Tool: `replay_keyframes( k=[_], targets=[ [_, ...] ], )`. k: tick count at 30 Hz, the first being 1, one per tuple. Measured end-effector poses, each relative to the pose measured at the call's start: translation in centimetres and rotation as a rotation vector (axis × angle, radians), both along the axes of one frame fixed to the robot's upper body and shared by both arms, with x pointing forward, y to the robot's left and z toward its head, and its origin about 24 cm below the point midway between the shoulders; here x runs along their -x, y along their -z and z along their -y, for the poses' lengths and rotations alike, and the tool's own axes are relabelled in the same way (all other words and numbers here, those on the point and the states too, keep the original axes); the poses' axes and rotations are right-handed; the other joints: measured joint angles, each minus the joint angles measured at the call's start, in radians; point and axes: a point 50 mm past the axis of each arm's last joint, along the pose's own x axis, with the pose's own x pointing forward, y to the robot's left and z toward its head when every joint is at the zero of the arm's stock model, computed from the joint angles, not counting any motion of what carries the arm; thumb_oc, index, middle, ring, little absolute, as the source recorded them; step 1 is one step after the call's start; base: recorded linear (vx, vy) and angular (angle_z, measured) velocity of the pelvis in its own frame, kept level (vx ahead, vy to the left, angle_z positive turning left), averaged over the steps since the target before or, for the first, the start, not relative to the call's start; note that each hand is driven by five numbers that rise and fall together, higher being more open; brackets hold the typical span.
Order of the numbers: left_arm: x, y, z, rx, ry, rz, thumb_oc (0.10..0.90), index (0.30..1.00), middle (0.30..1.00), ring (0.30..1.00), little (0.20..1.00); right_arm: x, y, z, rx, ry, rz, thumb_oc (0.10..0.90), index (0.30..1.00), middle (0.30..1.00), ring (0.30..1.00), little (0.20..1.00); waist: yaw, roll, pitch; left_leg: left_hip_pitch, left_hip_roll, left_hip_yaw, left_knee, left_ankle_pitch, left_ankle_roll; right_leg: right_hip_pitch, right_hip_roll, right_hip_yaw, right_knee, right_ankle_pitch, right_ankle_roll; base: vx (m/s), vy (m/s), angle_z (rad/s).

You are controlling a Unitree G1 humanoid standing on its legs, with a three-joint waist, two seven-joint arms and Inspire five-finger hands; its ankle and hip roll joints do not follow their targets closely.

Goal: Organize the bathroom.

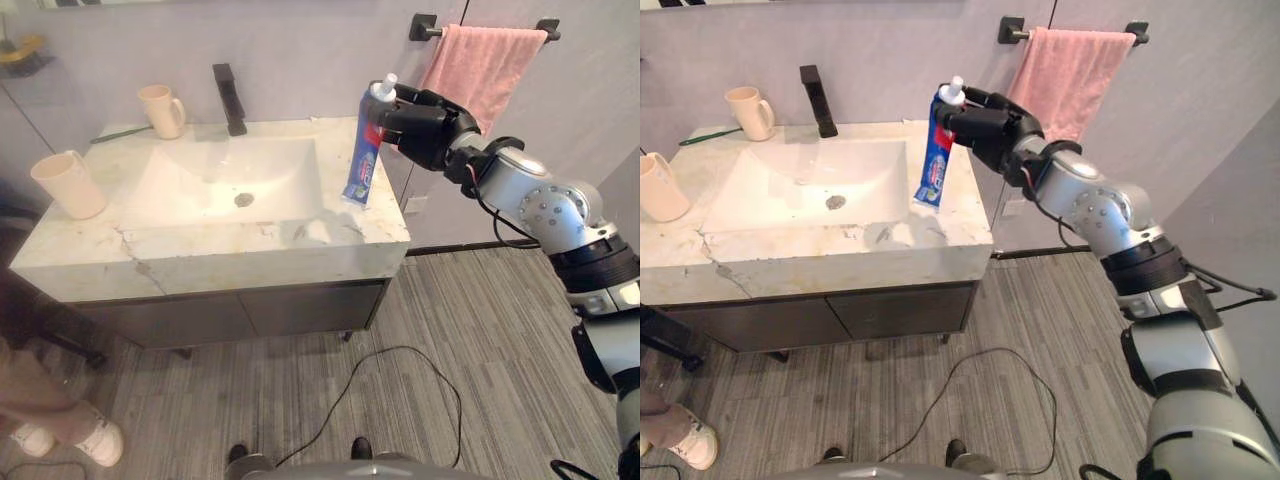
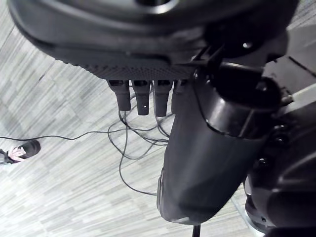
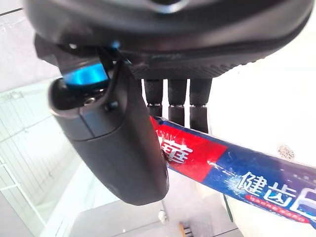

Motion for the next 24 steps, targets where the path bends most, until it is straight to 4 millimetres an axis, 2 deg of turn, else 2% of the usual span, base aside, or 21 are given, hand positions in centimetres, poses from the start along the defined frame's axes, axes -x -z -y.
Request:
replay_keyframes(
  k=[1,2,3,4,5,6,7,9,13,19,21,22,23,24],
  targets=[
    [0.0,0.0,0.2,0.015,-0.001,-0.004,0.8,0.9,0.9,0.9,0.9,-0.1,0.1,0.2,0.001,0.007,-0.004,0.4,0.3,0.3,0.3,0.3,-0.005,0.006,0.003,0.002,0.001,-0.01,-0.035,0.035,0.016,0.0,-0.016,0.005,0.0,-0.001,0.01,0.14,0.46,-0.09],
    [-0.5,0.0,0.4,0.02,-0.001,0.003,0.8,0.9,0.9,0.9,0.9,-0.1,0.1,0.3,0.0,0.01,-0.004,0.4,0.3,0.3,0.3,0.3,-0.008,0.011,0.008,0.008,-0.003,-0.006,-0.035,0.036,0.016,0.0,-0.03,0.013,0.003,0.006,0.041,0.17,0.601,-0.19],
    [-0.6,0.1,0.8,0.032,-0.001,0.004,0.8,0.9,0.9,0.9,0.9,-0.2,0.2,0.2,-0.003,0.008,-0.006,0.4,0.3,0.3,0.3,0.3,-0.016,0.03,0.017,0.015,-0.029,0.056,-0.034,0.039,0.026,-0.011,-0.06,0.017,0.039,-0.009,0.076,0.09,0.336,-0.15],
    [-0.6,0.1,0.8,0.03,0.0,0.004,0.8,0.9,0.9,0.9,0.9,-0.2,0.3,0.2,-0.009,0.006,-0.007,0.4,0.3,0.3,0.3,0.3,-0.025,0.03,0.023,0.022,-0.043,0.064,-0.035,0.047,0.011,-0.016,-0.081,0.019,0.063,-0.02,0.103,0.12,0.393,-0.08],
    [-1.0,-0.1,0.1,0.004,0.014,0.01,0.8,0.9,0.9,0.9,0.9,0.0,0.9,0.2,0.003,0.011,-0.017,0.4,0.3,0.3,0.3,0.3,-0.027,-0.003,0.028,0.025,-0.112,0.085,-0.03,0.032,0.033,-0.025,-0.154,0.02,0.09,-0.027,0.123,0.07,0.244,0.06],
    [-1.3,-0.2,-0.3,-0.01,0.028,0.017,0.8,0.9,0.9,0.9,0.9,0.2,1.1,0.1,0.019,0.011,-0.01,0.4,0.3,0.3,0.3,0.3,-0.026,-0.014,0.028,0.025,-0.14,0.086,-0.023,0.028,0.039,-0.03,-0.181,0.022,0.1,-0.028,0.134,0.09,0.305,0.1],
    [-1.9,-0.5,-1.1,-0.047,0.041,0.037,0.8,0.9,0.9,0.9,0.9,0.4,1.3,0.0,0.028,0.004,-0.008,0.4,0.3,0.3,0.3,0.3,-0.024,-0.027,0.028,0.0,-0.178,0.09,0.013,0.0,0.061,-0.036,-0.225,0.016,0.105,-0.019,0.144,0.04,0.162,0.08],
    [-2.4,-0.9,-2.4,-0.111,0.046,0.053,0.8,0.9,0.9,0.9,0.9,0.4,1.6,-0.6,0.015,-0.013,-0.014,0.4,0.3,0.3,0.3,0.3,-0.006,-0.029,0.032,-0.014,-0.204,0.1,0.052,-0.021,0.086,-0.054,-0.253,0.019,0.122,0.014,0.16,0.02,0.132,-0.02],
    [-1.6,-1.7,-5.0,-0.212,0.038,0.022,0.8,0.9,0.9,0.9,0.9,0.4,1.7,-0.9,0.008,-0.035,-0.013,0.4,0.3,0.3,0.3,0.3,0.026,-0.044,0.041,-0.024,-0.198,0.115,0.084,-0.056,0.09,-0.073,-0.251,0.025,0.128,0.041,0.174,0.02,0.096,-0.14],
    [-0.2,-1.0,-3.7,-0.203,0.018,0.003,0.8,0.9,0.9,0.9,0.9,-0.2,2.2,0.6,0.003,0.012,-0.045,0.4,0.3,0.3,0.3,0.3,0.03,-0.047,0.043,-0.035,-0.176,0.122,0.159,-0.114,0.096,-0.07,-0.231,0.067,0.138,0.046,0.169,0.03,0.122,-0.13],
    [-0.8,-0.9,-3.3,-0.214,0.015,0.029,0.8,0.9,0.9,0.9,0.9,-0.3,2.1,1.3,0.012,0.033,-0.04,0.4,0.3,0.3,0.3,0.3,0.028,-0.039,0.051,-0.042,-0.166,0.122,0.174,-0.132,0.108,-0.117,-0.225,0.075,0.221,0.052,0.161,0.02,-0.028,-0.09],
    [-1.6,-1.0,-3.4,-0.224,-0.01,0.055,0.8,0.9,0.9,0.9,0.9,-0.3,1.9,1.6,0.024,0.046,-0.032,0.4,0.3,0.3,0.3,0.3,0.021,-0.024,0.072,-0.035,-0.157,0.109,0.186,-0.149,0.126,-0.2,-0.215,0.107,0.4,0.058,0.152,0.06,-0.163,0.03],
    [-1.9,-1.1,-3.5,-0.237,-0.039,0.073,0.8,0.9,0.9,0.9,0.9,-0.2,2.3,1.6,0.037,0.048,-0.037,0.4,0.3,0.3,0.3,0.3,0.01,-0.02,0.075,-0.021,-0.149,0.102,0.174,-0.142,0.129,-0.237,-0.198,0.156,0.471,0.067,0.149,0.08,-0.274,0.23],
    [-2.2,-1.3,-3.9,-0.273,-0.057,0.085,0.8,0.9,0.9,0.9,0.9,-0.1,3.0,1.6,0.041,0.048,-0.051,0.4,0.3,0.3,0.3,0.3,-0.003,-0.014,0.072,0.005,-0.139,0.081,0.13,-0.12,0.121,-0.245,-0.141,0.226,0.472,-0.009,0.137,0.05,-0.201,0.46]
  ],
)
